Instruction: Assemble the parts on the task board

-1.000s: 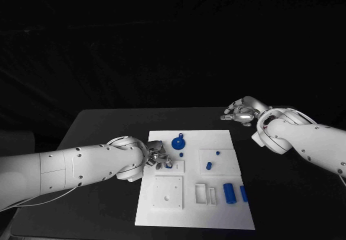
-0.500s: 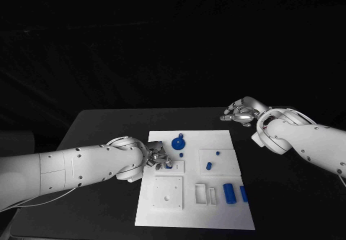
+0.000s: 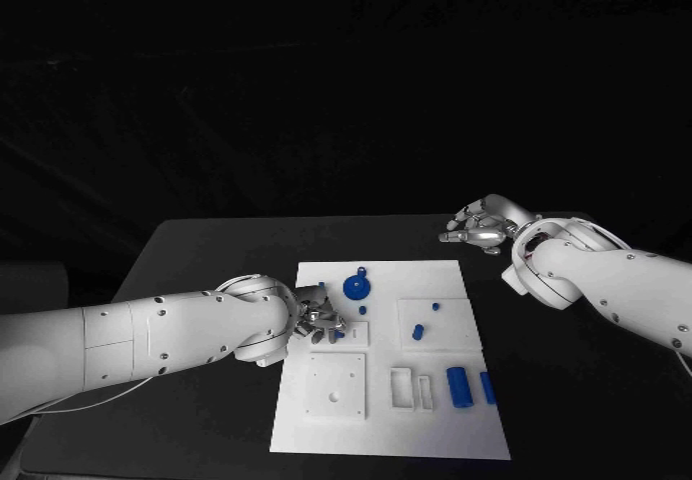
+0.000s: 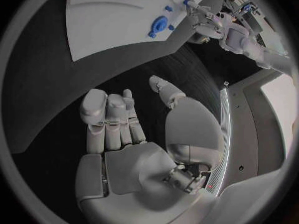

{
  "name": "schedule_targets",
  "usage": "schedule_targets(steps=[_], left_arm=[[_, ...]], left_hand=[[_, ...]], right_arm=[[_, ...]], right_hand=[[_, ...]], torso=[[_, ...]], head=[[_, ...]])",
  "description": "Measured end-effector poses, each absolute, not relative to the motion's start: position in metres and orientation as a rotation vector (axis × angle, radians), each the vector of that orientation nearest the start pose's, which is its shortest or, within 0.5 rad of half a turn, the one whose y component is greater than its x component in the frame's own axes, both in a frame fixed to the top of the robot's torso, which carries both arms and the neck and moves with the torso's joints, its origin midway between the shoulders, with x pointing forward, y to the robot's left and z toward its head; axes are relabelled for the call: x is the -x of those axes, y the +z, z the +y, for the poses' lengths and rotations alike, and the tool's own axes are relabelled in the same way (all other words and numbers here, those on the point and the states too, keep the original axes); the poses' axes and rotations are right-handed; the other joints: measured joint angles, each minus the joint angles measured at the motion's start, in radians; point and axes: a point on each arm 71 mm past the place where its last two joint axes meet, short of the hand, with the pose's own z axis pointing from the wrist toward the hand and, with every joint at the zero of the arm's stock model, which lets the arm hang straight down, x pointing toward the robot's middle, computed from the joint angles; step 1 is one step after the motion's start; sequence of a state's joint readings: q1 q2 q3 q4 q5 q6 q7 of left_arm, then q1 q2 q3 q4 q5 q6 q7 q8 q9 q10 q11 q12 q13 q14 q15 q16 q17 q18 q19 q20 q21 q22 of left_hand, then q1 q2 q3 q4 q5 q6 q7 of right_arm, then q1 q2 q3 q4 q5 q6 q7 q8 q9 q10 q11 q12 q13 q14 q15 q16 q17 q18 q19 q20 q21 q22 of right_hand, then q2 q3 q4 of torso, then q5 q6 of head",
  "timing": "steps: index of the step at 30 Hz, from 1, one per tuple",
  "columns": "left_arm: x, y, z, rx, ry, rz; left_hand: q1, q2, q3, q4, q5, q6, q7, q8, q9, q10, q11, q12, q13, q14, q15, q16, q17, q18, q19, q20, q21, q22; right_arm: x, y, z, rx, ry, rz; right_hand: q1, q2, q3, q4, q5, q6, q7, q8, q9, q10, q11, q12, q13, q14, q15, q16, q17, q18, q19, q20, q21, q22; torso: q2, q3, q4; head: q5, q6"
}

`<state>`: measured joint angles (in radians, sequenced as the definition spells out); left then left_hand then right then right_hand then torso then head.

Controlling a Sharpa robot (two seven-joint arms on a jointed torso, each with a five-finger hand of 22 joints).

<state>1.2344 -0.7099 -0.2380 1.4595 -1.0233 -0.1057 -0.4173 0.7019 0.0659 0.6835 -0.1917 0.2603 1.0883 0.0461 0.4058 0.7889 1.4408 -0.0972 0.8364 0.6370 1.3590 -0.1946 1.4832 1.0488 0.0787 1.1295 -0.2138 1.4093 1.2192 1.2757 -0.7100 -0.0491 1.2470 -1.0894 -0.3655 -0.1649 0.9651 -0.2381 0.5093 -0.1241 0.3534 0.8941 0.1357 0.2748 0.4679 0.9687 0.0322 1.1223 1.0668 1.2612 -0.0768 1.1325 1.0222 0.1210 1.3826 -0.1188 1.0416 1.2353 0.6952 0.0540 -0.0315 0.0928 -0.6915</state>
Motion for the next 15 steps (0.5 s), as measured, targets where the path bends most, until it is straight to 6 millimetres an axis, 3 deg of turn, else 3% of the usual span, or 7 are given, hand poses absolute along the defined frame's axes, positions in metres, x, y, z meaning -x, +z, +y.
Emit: schedule_targets(steps=[9, 11, 13, 14, 15], left_arm=[[-0.4671, -0.2698, 0.1733, 0.194, -0.491, 2.265], [-0.4672, -0.2697, 0.1733, 0.194, -0.49, 2.265], [-0.4674, -0.2698, 0.1735, 0.195, -0.489, 2.265], [-0.4674, -0.27, 0.1737, 0.196, -0.487, 2.265], [-0.4672, -0.2706, 0.1739, 0.197, -0.486, 2.266]], left_hand=[[0.0, 0.0, 0.0, 0.0, 0.002, 0.008, -0.001, 0.0, 0.001, -0.001, -0.001, 0.0, -0.002, 0.0, 0.001, 0.0, -0.005, 0.0, -0.002, -0.002, 0.0, 0.0], [0.001, -0.001, 0.0, 0.0, -0.011, 0.009, -0.002, -0.002, 0.003, -0.001, -0.001, 0.0, -0.004, 0.0, 0.001, 0.0, -0.008, 0.0, -0.002, -0.002, 0.0, 0.0], [0.005, -0.018, -0.002, 0.01, -0.077, 0.012, -0.005, -0.006, 0.004, -0.001, -0.001, 0.0, -0.008, -0.001, 0.0, 0.0, -0.014, 0.0, -0.006, 0.001, 0.0, -0.003], [0.001, -0.037, -0.003, 0.03, -0.129, 0.026, -0.018, -0.008, 0.006, -0.001, -0.002, 0.004, -0.01, -0.005, -0.004, 0.0, -0.018, 0.006, -0.006, 0.001, 0.0, -0.004], [-0.007, -0.061, -0.007, 0.049, -0.176, 0.08, -0.041, -0.008, 0.007, -0.005, -0.006, 0.004, -0.013, -0.007, -0.006, 0.0, -0.023, 0.011, -0.006, 0.001, 0.0, -0.006]], right_arm=[[-0.5505, -0.17, -0.2283, -0.31, 0.605, 1.671], [-0.5505, -0.17, -0.2283, -0.31, 0.605, 1.671], [-0.5505, -0.1702, -0.2284, -0.311, 0.605, 1.671], [-0.5505, -0.1703, -0.2284, -0.311, 0.605, 1.672], [-0.5505, -0.1705, -0.2286, -0.311, 0.604, 1.672]], right_hand=[[0.0, 0.0, 0.0, 0.0, 0.004, 0.0, 0.0, 0.0, 0.0, 0.0, 0.0, 0.0, 0.0, 0.0, 0.0, 0.0, 0.0, 0.0, 0.0, 0.0, -0.004, -0.001], [0.0, 0.0, 0.0, 0.0, 0.004, 0.0, 0.0, 0.0, 0.0, 0.0, 0.0, 0.0, 0.0, 0.0, 0.0, 0.0, 0.0, 0.0, 0.0, 0.0, -0.005, -0.001], [0.0, 0.0, 0.0, 0.0, 0.004, 0.0, 0.0, 0.0, 0.0, 0.0, 0.0, 0.0, 0.0, 0.0, 0.0, 0.0, 0.0, 0.0, 0.0, 0.0, -0.005, -0.001], [0.0, 0.0, 0.0, 0.0, 0.004, 0.0, 0.0, 0.0, 0.0, 0.0, 0.0, 0.0, -0.001, 0.0, 0.0, 0.0, 0.0, 0.0, 0.0, 0.0, -0.005, -0.001], [0.0, 0.0, 0.0, 0.0, 0.004, 0.0, 0.0, 0.0, 0.0, 0.0, 0.0, 0.0, -0.001, 0.0, 0.0, 0.0, 0.0, 0.0, 0.0, 0.0, -0.005, -0.001]], torso=[[0.0, 0.0005, -0.0003], [0.0, 0.0001, -0.0003], [0.0, 0.0, -0.0003], [0.0, 0.0, -0.0003], [0.0, 0.0, -0.0002]], head=[[0.0, 0.001], [0.0, 0.001], [-0.001, 0.002], [-0.001, 0.002], [-0.001, 0.002]])
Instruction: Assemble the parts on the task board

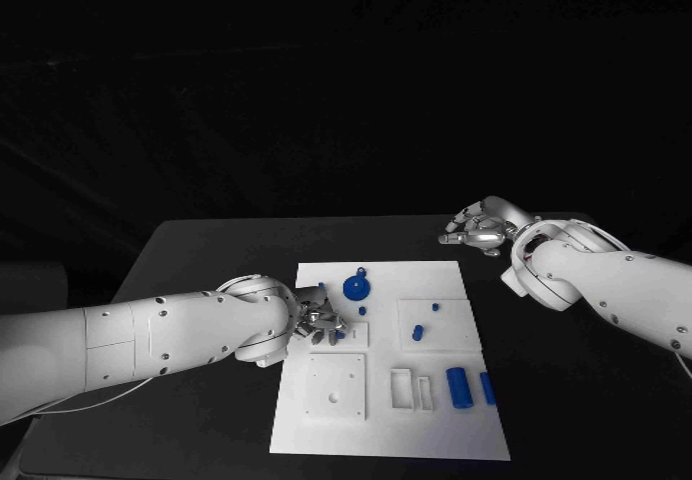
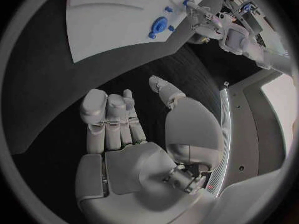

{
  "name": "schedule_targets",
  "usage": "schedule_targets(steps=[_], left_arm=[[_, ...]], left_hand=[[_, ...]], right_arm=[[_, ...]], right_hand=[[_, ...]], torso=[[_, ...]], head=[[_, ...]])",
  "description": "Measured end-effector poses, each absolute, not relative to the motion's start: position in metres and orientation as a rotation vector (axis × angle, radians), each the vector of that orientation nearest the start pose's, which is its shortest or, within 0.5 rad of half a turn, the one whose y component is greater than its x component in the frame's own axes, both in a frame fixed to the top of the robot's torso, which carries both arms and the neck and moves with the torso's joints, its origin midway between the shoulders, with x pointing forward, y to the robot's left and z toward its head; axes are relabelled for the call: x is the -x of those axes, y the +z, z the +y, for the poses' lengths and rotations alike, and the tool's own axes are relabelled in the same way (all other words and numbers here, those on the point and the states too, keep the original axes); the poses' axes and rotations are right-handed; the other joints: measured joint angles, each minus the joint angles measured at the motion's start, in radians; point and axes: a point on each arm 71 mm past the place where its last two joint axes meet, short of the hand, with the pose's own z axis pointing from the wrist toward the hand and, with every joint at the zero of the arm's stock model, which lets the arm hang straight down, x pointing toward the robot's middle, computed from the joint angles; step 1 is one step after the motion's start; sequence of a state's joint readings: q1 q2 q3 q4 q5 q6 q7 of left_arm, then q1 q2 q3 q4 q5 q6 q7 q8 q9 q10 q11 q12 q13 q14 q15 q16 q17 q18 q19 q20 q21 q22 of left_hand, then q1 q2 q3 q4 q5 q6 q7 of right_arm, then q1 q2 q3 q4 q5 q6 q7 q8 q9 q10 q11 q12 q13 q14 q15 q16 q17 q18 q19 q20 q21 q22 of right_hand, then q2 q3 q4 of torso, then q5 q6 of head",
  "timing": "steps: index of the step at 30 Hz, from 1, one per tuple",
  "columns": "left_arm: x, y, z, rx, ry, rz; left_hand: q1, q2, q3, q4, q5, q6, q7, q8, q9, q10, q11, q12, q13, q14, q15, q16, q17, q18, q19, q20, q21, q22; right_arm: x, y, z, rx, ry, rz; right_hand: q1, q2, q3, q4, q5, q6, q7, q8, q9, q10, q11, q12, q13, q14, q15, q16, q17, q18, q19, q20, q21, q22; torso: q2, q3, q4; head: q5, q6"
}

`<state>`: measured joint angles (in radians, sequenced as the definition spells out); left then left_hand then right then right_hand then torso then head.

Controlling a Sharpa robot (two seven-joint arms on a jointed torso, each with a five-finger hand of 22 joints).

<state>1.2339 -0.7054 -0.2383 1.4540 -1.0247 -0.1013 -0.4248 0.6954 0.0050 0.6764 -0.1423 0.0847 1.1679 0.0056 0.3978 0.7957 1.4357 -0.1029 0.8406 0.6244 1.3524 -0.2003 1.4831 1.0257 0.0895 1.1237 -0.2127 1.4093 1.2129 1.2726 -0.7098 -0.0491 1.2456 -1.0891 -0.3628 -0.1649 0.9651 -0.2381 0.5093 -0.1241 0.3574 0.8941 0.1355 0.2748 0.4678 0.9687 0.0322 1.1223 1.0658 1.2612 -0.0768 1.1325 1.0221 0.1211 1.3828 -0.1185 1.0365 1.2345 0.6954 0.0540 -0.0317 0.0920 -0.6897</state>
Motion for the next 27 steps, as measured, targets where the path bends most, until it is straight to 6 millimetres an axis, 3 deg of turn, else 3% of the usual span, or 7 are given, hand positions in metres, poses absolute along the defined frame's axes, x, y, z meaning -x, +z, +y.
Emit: schedule_targets(steps=[1, 3, 5, 10, 14, 20, 27], left_arm=[[-0.467, -0.271, 0.174, 0.198, -0.485, 2.267], [-0.467, -0.272, 0.174, 0.2, -0.484, 2.267], [-0.467, -0.272, 0.175, 0.202, -0.481, 2.266], [-0.469, -0.27, 0.178, 0.214, -0.478, 2.257], [-0.47, -0.267, 0.179, 0.219, -0.481, 2.248], [-0.471, -0.261, 0.184, 0.23, -0.483, 2.236], [-0.484, -0.234, 0.189, 0.285, -0.527, 2.186]], left_hand=[[-0.013, -0.023, -0.009, 0.01, -0.02, 0.029, -0.017, -0.003, 0.0, -0.004, -0.003, 0.0, -0.001, -0.002, -0.002, 0.0, -0.003, 0.004, 0.0, 0.0, 0.0, 0.0], [-0.035, -0.066, -0.022, 0.03, -0.032, 0.042, -0.016, -0.007, 0.002, -0.008, -0.004, 0.0, -0.003, -0.003, -0.003, 0.0, -0.012, 0.005, 0.0, 0.0, 0.0, -0.002], [-0.051, -0.127, -0.009, 0.074, -0.035, 0.037, -0.01, -0.007, 0.007, -0.009, -0.004, 0.0, -0.008, -0.006, -0.004, 0.0, -0.021, 0.005, 0.0, 0.0, -0.005, -0.007], [-0.046, -0.243, 0.042, 0.176, -0.035, 0.032, -0.005, -0.007, 0.02, -0.01, -0.002, 0.0, -0.02, -0.008, -0.006, 0.0, -0.03, 0.007, 0.0, 0.0, -0.006, -0.015], [-0.038, -0.268, 0.049, 0.204, -0.035, 0.031, -0.005, -0.007, 0.026, -0.01, -0.002, 0.0, -0.023, -0.008, -0.005, 0.0, -0.032, 0.008, 0.0, 0.0, -0.006, -0.017], [-0.031, -0.275, 0.044, 0.209, -0.035, 0.031, -0.005, -0.007, 0.029, -0.01, -0.002, 0.0, -0.025, -0.009, -0.005, 0.0, -0.033, 0.009, 0.0, 0.0, -0.006, -0.018], [-0.019, -0.286, 0.036, 0.217, -0.035, 0.022, 0.003, -0.012, 0.032, -0.012, -0.001, -0.008, -0.032, -0.027, 0.001, -0.016, -0.068, 0.01, 0.0, 0.0, -0.006, -0.022]], right_arm=[[-0.55, -0.171, -0.229, -0.311, 0.604, 1.672], [-0.55, -0.171, -0.229, -0.312, 0.603, 1.673], [-0.55, -0.172, -0.229, -0.313, 0.603, 1.674], [-0.55, -0.173, -0.231, -0.316, 0.599, 1.676], [-0.55, -0.173, -0.231, -0.317, 0.598, 1.676], [-0.55, -0.174, -0.232, -0.319, 0.597, 1.677], [-0.551, -0.175, -0.236, -0.325, 0.588, 1.677]], right_hand=[[0.0, 0.0, 0.0, 0.0, 0.0, 0.0, 0.0, 0.0, 0.0, 0.0, 0.0, 0.0, 0.0, 0.0, 0.0, 0.0, 0.0, 0.0, 0.0, 0.0, 0.0, 0.0], [0.0, 0.0, 0.0, 0.0, 0.0, 0.0, 0.0, 0.0, 0.0, 0.0, 0.0, 0.0, 0.0, 0.0, 0.0, 0.0, 0.0, 0.0, 0.0, 0.0, 0.0, 0.0], [0.0, 0.0, 0.0, 0.0, 0.0, 0.0, 0.0, 0.0, 0.0, 0.0, 0.0, 0.0, 0.0, 0.0, 0.0, 0.0, 0.0, 0.0, 0.001, 0.001, 0.0, 0.0], [0.0, 0.0, -0.003, 0.003, 0.0, 0.0, 0.0, 0.0, 0.0, 0.0, 0.0, 0.0, 0.0, 0.0, 0.0, 0.0, 0.0, 0.0, 0.001, 0.001, 0.0, 0.0], [0.0, 0.0, -0.003, 0.003, 0.0, -0.002, -0.002, 0.0, 0.0, -0.004, -0.004, 0.0, -0.001, 0.0, 0.0, -0.004, 0.0, 0.0, 0.001, 0.001, 0.0, 0.0], [0.0, 0.0, -0.003, 0.003, 0.004, -0.002, -0.002, 0.0, 0.0, -0.004, -0.004, 0.0, -0.001, 0.0, 0.0, -0.004, 0.0, 0.0, 0.001, 0.001, 0.0, 0.0], [0.0, 0.0, -0.003, 0.003, 0.004, -0.002, -0.002, 0.0, 0.0, -0.004, -0.004, 0.0, -0.002, 0.0, 0.0, -0.004, 0.0, 0.0, 0.001, 0.001, 0.0, 0.0]], torso=[[0.0, 0.0, 0.0], [0.0, -0.0003, 0.0001], [0.0, -0.0007, 0.0003], [0.0, -0.0012, 0.0005], [0.0, -0.0017, 0.001], [0.0, -0.0018, 0.001], [0.0, -0.0018, 0.0003]], head=[[0.0, 0.0], [-0.001, 0.001], [-0.001, 0.001], [0.0, 0.005], [-0.001, 0.007], [-0.002, 0.009], [-0.002, 0.013]])
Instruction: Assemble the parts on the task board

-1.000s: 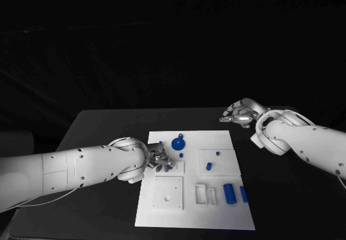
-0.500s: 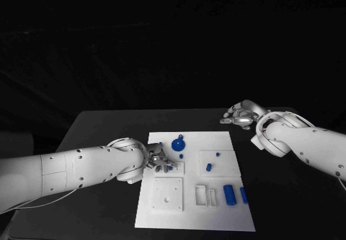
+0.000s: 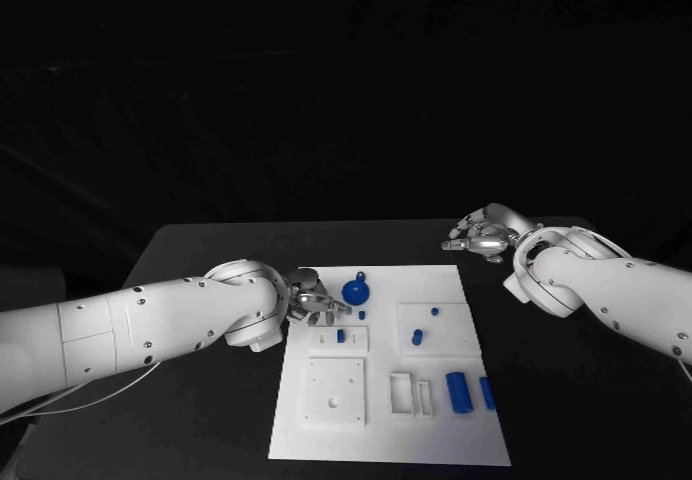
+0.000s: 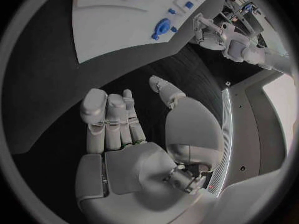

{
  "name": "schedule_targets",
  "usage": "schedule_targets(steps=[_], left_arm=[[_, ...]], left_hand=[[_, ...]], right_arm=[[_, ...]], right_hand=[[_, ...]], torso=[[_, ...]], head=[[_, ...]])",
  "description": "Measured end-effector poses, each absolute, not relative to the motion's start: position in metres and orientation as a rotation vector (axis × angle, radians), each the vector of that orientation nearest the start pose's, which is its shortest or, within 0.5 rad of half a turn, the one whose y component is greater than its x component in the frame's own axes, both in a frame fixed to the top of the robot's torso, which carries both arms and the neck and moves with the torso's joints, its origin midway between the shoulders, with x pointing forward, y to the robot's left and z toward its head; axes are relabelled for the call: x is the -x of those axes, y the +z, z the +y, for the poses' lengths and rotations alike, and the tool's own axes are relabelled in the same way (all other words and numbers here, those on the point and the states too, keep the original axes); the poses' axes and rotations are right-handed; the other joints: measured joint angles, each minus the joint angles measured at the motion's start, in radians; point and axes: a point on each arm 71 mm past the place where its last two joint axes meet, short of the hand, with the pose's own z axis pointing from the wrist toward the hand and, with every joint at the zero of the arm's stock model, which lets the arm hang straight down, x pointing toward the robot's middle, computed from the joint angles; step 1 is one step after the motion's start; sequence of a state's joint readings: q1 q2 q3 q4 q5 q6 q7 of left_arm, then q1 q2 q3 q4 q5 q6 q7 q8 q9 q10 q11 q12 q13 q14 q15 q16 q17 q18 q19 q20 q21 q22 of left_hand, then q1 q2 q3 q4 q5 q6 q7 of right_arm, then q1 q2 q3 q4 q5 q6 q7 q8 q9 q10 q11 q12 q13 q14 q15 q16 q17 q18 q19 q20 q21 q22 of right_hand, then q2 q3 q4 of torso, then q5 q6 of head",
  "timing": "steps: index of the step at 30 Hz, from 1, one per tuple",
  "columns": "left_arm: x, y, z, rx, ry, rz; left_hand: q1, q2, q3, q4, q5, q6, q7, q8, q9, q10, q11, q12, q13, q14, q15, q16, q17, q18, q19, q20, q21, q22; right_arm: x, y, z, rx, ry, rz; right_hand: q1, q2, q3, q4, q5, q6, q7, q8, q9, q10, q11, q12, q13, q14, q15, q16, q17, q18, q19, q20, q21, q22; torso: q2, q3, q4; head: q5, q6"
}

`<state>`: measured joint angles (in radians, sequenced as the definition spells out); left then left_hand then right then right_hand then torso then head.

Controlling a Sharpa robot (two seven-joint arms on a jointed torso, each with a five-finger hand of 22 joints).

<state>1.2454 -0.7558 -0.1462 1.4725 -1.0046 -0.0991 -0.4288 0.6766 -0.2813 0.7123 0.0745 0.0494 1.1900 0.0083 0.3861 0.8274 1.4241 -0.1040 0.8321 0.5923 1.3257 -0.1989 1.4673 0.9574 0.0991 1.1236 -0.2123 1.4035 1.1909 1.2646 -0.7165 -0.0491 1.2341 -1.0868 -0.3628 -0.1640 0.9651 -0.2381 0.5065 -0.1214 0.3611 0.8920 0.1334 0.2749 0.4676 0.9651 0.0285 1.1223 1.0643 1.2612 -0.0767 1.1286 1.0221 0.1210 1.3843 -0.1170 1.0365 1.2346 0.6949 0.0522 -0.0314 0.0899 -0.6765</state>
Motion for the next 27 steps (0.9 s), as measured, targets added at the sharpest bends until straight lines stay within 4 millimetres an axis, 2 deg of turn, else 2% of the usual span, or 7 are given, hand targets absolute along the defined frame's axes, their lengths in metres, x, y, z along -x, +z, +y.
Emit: schedule_targets(steps=[4, 8, 15, 19, 21, 27], left_arm=[[-0.498, -0.217, 0.202, 0.318, -0.51, 2.163], [-0.522, -0.199, 0.221, 0.38, -0.47, 2.128], [-0.546, -0.193, 0.23, 0.431, -0.425, 2.144], [-0.556, -0.191, 0.232, 0.434, -0.399, 2.171], [-0.558, -0.192, 0.233, 0.432, -0.388, 2.183], [-0.568, -0.196, 0.23, 0.412, -0.337, 2.239]], left_hand=[[0.031, 0.009, -0.008, 0.002, 0.0, -0.018, 0.003, -0.013, 0.002, -0.008, 0.007, -0.01, -0.008, -0.028, 0.0, -0.025, -0.059, 0.001, -0.011, 0.003, -0.01, -0.008], [0.043, 0.02, -0.015, -0.006, 0.0, -0.022, 0.007, -0.015, 0.006, -0.011, 0.011, -0.015, -0.011, -0.034, 0.002, -0.031, -0.076, 0.001, -0.011, 0.003, -0.015, -0.013], [0.054, 0.031, -0.028, -0.008, 0.0, -0.035, 0.01, -0.02, 0.011, -0.019, 0.015, -0.024, -0.014, -0.036, 0.003, -0.044, -0.08, 0.002, -0.014, 0.007, -0.021, -0.02], [0.062, 0.038, -0.042, -0.01, 0.0, -0.13, 0.026, -0.074, -0.003, -0.05, 0.031, -0.035, -0.017, -0.056, 0.013, -0.059, -0.085, 0.002, -0.03, 0.016, -0.036, -0.028], [0.067, 0.044, -0.044, -0.012, 0.0, -0.151, 0.039, -0.085, -0.007, -0.053, 0.034, -0.035, -0.017, -0.058, 0.017, -0.062, -0.086, 0.002, -0.03, 0.016, -0.037, -0.03], [0.071, 0.047, -0.053, -0.014, 0.0, -0.186, 0.048, -0.105, -0.013, -0.064, 0.044, -0.035, -0.017, -0.058, 0.027, -0.068, -0.088, 0.002, -0.039, 0.018, -0.041, -0.034]], right_arm=[[-0.552, -0.176, -0.239, -0.331, 0.58, 1.675], [-0.553, -0.176, -0.241, -0.334, 0.576, 1.674], [-0.554, -0.176, -0.241, -0.337, 0.575, 1.674], [-0.553, -0.176, -0.241, -0.336, 0.576, 1.674], [-0.553, -0.176, -0.24, -0.336, 0.578, 1.674], [-0.553, -0.176, -0.24, -0.335, 0.581, 1.674]], right_hand=[[0.0, 0.0, 0.0, 0.0, 0.0, -0.001, -0.002, 0.0, 0.0, 0.0, 0.0, 0.0, -0.001, 0.0, 0.0, 0.0, 0.0, 0.0, 0.0, 0.0, 0.0, 0.0], [0.0, 0.0, 0.0, 0.0, 0.0, -0.002, -0.002, 0.0, 0.0, 0.0, 0.0, 0.0, -0.001, 0.0, 0.0, 0.0, 0.0, 0.0, 0.0, 0.0, 0.0, 0.0], [0.0, 0.0, 0.0, 0.0, 0.0, -0.002, -0.002, 0.0, 0.0, 0.0, 0.0, 0.0, 0.0, 0.0, 0.0, 0.0, 0.0, 0.0, 0.0, 0.0, 0.0, 0.0], [0.0, 0.0, 0.0, 0.0, 0.0, -0.004, 0.001, 0.0, 0.0, 0.0, 0.0, 0.0, 0.0, 0.0, 0.0, 0.0, 0.0, 0.0, 0.0, 0.0, 0.0, -0.001], [0.0, 0.0, 0.0, 0.0, 0.0, -0.006, 0.001, 0.0, 0.0, 0.0, 0.0, 0.0, -0.001, 0.0, 0.0, 0.0, 0.0, 0.0, 0.0, 0.0, 0.0, -0.001], [0.0, 0.0, 0.0, 0.0, 0.0, -0.003, 0.004, 0.0, 0.0, 0.0, 0.0, 0.004, -0.002, 0.0, 0.0, 0.0, 0.0, 0.0, 0.0, 0.0, 0.0, -0.001]], torso=[[0.0, 0.0, -0.0002], [0.001, 0.0002, -0.0002], [0.003, 0.0005, -0.0006], [0.003, 0.0005, -0.0006], [0.003, 0.0005, -0.0004], [0.004, 0.0, 0.0001]], head=[[-0.001, 0.002], [-0.001, 0.005], [0.002, 0.007], [0.003, 0.008], [0.003, 0.008], [0.003, 0.007]])
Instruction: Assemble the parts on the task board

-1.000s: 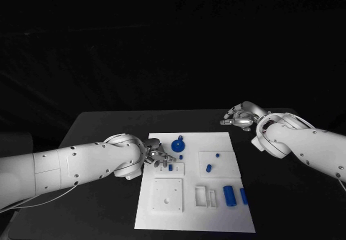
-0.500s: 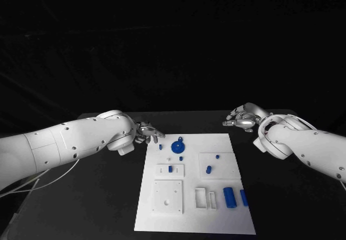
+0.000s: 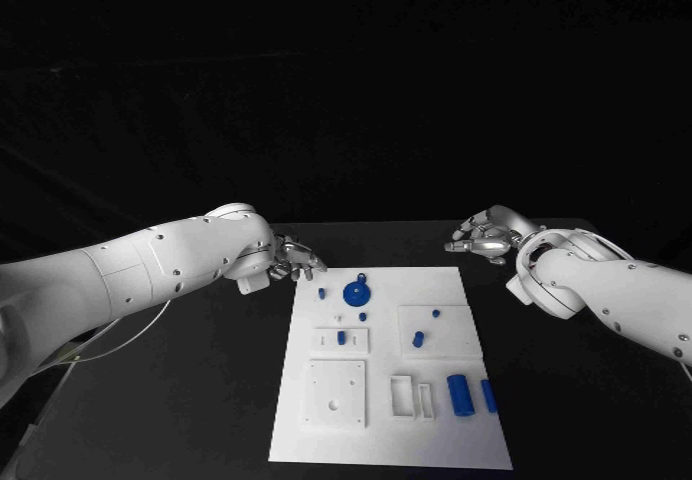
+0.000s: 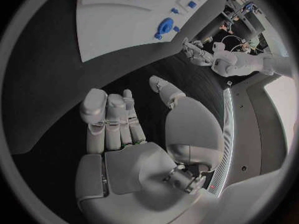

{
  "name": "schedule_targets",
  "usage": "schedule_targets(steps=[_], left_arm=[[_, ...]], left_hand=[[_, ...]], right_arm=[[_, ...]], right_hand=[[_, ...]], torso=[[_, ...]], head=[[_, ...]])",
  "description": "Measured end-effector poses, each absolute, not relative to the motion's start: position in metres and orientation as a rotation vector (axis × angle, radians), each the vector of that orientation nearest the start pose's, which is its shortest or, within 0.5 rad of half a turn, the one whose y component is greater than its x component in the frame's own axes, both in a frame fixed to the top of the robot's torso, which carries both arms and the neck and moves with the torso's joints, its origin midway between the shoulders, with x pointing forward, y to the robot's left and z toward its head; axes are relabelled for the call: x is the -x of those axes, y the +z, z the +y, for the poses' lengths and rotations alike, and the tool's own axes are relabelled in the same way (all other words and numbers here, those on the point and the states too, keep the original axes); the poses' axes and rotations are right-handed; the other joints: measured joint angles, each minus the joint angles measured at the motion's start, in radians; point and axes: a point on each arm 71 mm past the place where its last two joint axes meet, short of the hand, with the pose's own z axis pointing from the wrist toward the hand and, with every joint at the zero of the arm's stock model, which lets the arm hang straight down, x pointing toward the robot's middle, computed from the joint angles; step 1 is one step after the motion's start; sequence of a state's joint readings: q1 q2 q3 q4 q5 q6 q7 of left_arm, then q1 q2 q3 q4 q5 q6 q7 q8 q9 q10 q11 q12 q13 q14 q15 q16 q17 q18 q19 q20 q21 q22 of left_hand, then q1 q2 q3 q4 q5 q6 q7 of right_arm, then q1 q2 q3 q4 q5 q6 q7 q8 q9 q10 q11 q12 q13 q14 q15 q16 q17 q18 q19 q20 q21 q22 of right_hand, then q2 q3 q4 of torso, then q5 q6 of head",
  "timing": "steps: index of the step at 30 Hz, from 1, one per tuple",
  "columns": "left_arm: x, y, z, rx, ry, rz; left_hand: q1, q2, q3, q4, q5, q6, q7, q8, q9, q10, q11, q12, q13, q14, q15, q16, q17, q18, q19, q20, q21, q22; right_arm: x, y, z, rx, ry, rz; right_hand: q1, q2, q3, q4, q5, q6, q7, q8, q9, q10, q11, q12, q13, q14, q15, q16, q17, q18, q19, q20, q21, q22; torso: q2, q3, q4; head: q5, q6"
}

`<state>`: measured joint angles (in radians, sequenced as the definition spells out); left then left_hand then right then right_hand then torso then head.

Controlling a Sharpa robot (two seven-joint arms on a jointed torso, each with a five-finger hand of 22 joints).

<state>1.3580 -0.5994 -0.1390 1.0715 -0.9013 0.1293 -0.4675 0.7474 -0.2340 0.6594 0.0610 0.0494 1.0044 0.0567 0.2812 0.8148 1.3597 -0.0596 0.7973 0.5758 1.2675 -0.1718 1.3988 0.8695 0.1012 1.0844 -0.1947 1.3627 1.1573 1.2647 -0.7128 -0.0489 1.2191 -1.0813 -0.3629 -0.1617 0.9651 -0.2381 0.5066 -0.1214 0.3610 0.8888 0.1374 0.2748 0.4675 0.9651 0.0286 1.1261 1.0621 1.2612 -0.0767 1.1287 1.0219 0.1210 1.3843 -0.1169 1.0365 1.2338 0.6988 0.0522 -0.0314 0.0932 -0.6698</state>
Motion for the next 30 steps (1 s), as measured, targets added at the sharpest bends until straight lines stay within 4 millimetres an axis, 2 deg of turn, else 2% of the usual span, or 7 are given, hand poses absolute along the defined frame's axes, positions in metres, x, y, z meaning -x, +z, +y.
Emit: schedule_targets(steps=[5, 11, 23, 30], left_arm=[[-0.574, -0.199, 0.224, 0.385, -0.305, 2.269], [-0.576, -0.207, 0.221, 0.374, -0.282, 2.294], [-0.579, -0.219, 0.218, 0.372, -0.258, 2.32], [-0.581, -0.223, 0.221, 0.375, -0.242, 2.337]], left_hand=[[0.004, 0.004, -0.006, 0.006, 0.0, -0.021, 0.01, -0.011, -0.006, -0.006, 0.004, 0.0, 0.002, 0.0, 0.007, -0.002, 0.0, 0.0, 0.0, 0.0, 0.0, -0.001], [0.004, 0.004, -0.01, 0.01, 0.0, -0.022, 0.009, -0.018, -0.008, -0.007, 0.004, 0.0, 0.003, 0.0, 0.007, -0.002, 0.0, 0.0, 0.0, 0.0, 0.0, -0.002], [0.0, 0.008, -0.012, 0.012, 0.0, -0.026, 0.012, -0.018, -0.009, -0.006, 0.004, 0.0, 0.004, 0.003, 0.011, -0.002, 0.0, 0.0, 0.0, 0.0, 0.0, -0.002], [0.0, 0.008, -0.012, 0.012, 0.0, -0.027, 0.011, -0.018, -0.01, -0.01, 0.007, 0.0, 0.004, 0.003, 0.011, -0.002, 0.0, 0.0, -0.003, 0.004, 0.0, -0.002]], right_arm=[[-0.552, -0.176, -0.238, -0.333, 0.586, 1.675], [-0.552, -0.175, -0.236, -0.331, 0.593, 1.673], [-0.551, -0.173, -0.234, -0.328, 0.606, 1.668], [-0.551, -0.172, -0.233, -0.328, 0.61, 1.667]], right_hand=[[0.0, 0.0, 0.0, 0.0, 0.0, 0.0, 0.0, 0.0, 0.0, 0.0, 0.0, 0.0, 0.0, 0.0, 0.0, 0.0, 0.0, 0.0, 0.0, 0.0, 0.0, 0.0], [0.0, 0.0, 0.0, 0.0, 0.0, -0.002, 0.002, 0.0, 0.0, 0.0, 0.0, 0.0, -0.001, 0.0, 0.0, 0.0, 0.0, 0.0, -0.002, -0.002, 0.0, 0.0], [0.0, 0.0, 0.0, 0.0, 0.003, -0.006, 0.006, 0.0, 0.0, -0.004, 0.004, 0.0, -0.008, 0.0, 0.0, -0.004, 0.0, 0.0, -0.006, -0.002, 0.0, -0.001], [0.0, 0.0, 0.0, 0.0, 0.003, -0.006, 0.006, 0.0, 0.0, -0.004, 0.004, 0.0, -0.01, 0.0, 0.0, -0.004, 0.0, 0.0, -0.006, -0.002, 0.0, -0.001]], torso=[[0.002, -0.0006, -0.0008], [0.006, -0.0017, -0.0039], [0.012, -0.0014, -0.0075], [0.012, -0.0012, -0.0079]], head=[[0.002, 0.0], [0.003, 0.002], [0.003, 0.005], [0.0, 0.002]])
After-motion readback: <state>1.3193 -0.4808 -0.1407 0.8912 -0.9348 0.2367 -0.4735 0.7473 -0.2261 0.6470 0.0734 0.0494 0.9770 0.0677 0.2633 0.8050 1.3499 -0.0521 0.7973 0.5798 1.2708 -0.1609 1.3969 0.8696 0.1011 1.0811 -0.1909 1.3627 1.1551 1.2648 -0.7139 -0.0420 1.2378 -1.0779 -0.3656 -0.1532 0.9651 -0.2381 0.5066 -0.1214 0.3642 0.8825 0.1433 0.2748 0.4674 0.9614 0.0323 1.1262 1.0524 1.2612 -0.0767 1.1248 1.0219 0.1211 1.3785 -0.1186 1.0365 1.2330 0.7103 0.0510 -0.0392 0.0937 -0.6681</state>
